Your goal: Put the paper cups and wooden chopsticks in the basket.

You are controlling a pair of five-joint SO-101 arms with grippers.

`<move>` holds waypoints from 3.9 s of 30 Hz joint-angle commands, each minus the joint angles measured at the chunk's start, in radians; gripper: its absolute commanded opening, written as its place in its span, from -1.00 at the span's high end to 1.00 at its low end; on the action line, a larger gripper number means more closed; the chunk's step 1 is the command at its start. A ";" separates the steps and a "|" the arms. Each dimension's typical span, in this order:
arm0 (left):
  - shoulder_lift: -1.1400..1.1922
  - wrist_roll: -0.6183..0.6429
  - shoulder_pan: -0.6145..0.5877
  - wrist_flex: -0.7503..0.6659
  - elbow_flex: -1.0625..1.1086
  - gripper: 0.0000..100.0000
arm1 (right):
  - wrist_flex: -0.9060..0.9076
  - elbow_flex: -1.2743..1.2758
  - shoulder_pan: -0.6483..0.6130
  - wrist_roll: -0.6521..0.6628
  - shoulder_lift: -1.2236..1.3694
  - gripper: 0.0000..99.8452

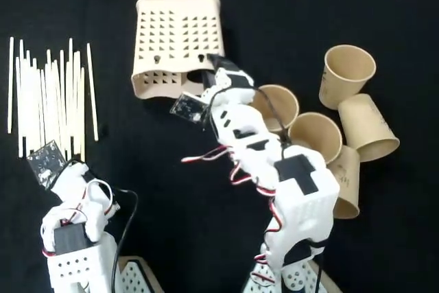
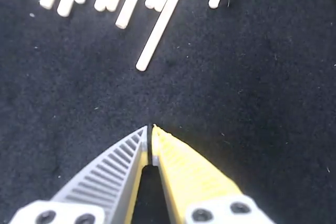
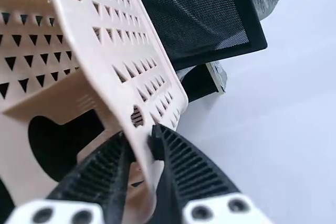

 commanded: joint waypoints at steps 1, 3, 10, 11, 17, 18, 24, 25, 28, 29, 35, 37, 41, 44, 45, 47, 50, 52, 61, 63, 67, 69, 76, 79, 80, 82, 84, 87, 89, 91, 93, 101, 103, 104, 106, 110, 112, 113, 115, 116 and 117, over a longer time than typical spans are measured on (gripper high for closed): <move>-0.005 0.006 0.012 0.005 0.016 0.94 | -0.060 0.042 0.020 0.006 -0.056 0.98; -0.005 0.006 0.012 0.005 0.016 0.94 | -0.106 0.093 0.018 0.003 -0.110 0.98; -0.005 0.006 0.012 0.005 0.016 0.94 | -0.112 0.278 -0.040 -0.052 -0.377 0.98; -0.005 0.006 0.012 0.005 0.016 0.94 | -0.107 0.302 -0.049 -0.081 -0.421 0.98; -0.005 0.006 0.012 0.005 0.016 0.94 | 0.253 0.341 -0.107 -0.204 -0.743 0.98; -0.005 0.006 0.012 0.005 0.016 0.94 | 0.341 0.326 -0.109 -0.236 -0.803 0.98; -0.005 0.006 0.012 0.005 0.016 0.94 | 0.980 0.127 -0.109 -0.413 -1.122 0.98; -0.005 0.006 0.012 0.005 0.016 0.94 | 1.076 0.084 -0.109 -0.433 -1.153 0.98; -0.005 0.006 0.012 0.005 0.016 0.94 | 1.312 -0.048 -0.110 -0.486 -1.190 0.98; -0.005 0.006 0.012 0.005 0.016 0.94 | 1.366 -0.085 -0.110 -0.505 -1.190 0.98; -0.005 0.006 0.012 0.005 0.016 0.94 | 1.594 -0.191 -0.170 -0.575 -1.190 0.98; -0.005 0.006 0.012 0.005 0.016 0.94 | 1.672 -0.213 -0.218 -0.589 -1.194 0.98; -0.005 0.006 0.012 0.005 0.016 0.94 | 1.792 -0.305 -0.245 -0.680 -1.191 0.98; -0.005 0.006 0.012 0.005 0.016 0.94 | 1.878 -0.384 -0.245 -0.749 -1.190 0.98; -0.005 0.006 0.012 0.005 0.016 0.94 | 1.903 -0.403 -0.245 -0.769 -1.190 0.98; -0.005 0.006 0.012 0.005 0.016 0.94 | 1.936 -0.414 -0.247 -0.801 -1.190 0.97; -0.005 0.006 0.012 0.005 0.016 0.94 | 1.975 -0.407 -0.245 -0.816 -1.162 0.97; -0.005 0.006 0.012 0.005 0.016 0.94 | 1.990 -0.403 -0.242 -0.824 -1.125 0.97; -0.005 0.006 0.012 0.005 0.016 0.94 | 1.999 -0.452 -0.190 -0.924 -0.944 0.65; -0.005 0.006 0.012 0.005 0.016 0.94 | 1.999 -0.490 -0.153 -0.890 -0.934 0.66; -0.005 0.006 0.012 0.005 0.016 0.94 | 2.028 -0.562 -0.110 -0.789 -0.931 0.65; -0.005 0.006 0.012 0.005 0.016 0.94 | 2.090 -0.613 -0.107 -0.727 -0.929 0.65; -0.005 0.006 0.012 0.005 0.016 0.94 | 2.363 -0.860 -0.091 -0.505 -0.931 0.66; -0.005 0.006 0.012 0.005 0.016 0.94 | 2.489 -0.952 -0.029 -0.387 -0.923 0.66; -0.005 0.006 0.012 0.005 0.016 0.94 | 2.522 -0.967 0.003 -0.342 -0.923 0.65; -0.005 0.006 0.012 0.005 0.016 0.94 | 2.573 -0.978 0.078 -0.256 -0.929 0.65; -0.005 0.006 0.012 0.005 0.016 0.94 | 2.610 -0.974 0.155 -0.160 -0.929 0.65; -0.005 0.006 0.012 0.005 0.016 0.94 | 2.616 -0.924 0.264 -0.048 -0.923 0.65; -0.005 0.006 0.012 0.005 0.016 0.94 | 2.596 -0.852 0.305 0.038 -0.923 0.65; -0.005 0.006 0.012 0.005 0.016 0.94 | 2.559 -0.757 0.318 0.115 -0.923 0.65; -0.005 0.006 0.012 0.005 0.016 0.94 | 2.486 -0.654 0.318 0.149 -0.923 0.65; -0.005 0.006 0.012 0.005 0.016 0.94 | 2.180 -0.308 0.316 0.219 -0.921 0.42; -0.005 0.006 0.012 0.005 0.016 0.94 | 2.127 -0.254 0.316 0.221 -0.920 0.44; -0.005 0.006 0.012 0.005 0.016 0.94 | 2.105 -0.231 0.316 0.219 -0.920 0.45; -0.005 0.006 0.012 0.005 0.016 0.94 | 2.068 -0.188 0.308 0.218 -0.920 0.45; -0.005 0.006 0.012 0.005 0.016 0.94 | 2.018 -0.122 0.293 0.216 -0.920 0.45; -0.005 0.006 0.012 0.005 0.016 0.94 | 1.987 -0.104 0.292 0.216 -0.920 0.45; -0.005 0.006 0.012 0.005 0.016 0.94 | 1.985 -0.102 0.293 0.215 -0.921 0.45; -0.005 0.006 0.012 0.005 0.016 0.94 | 1.999 -0.122 0.295 0.215 -0.929 0.45; -0.005 0.006 0.012 0.005 0.016 0.94 | 2.016 -0.150 0.295 0.209 -0.929 0.45; -0.005 0.006 0.012 0.005 0.016 0.94 | 2.041 -0.189 0.293 0.187 -0.929 0.45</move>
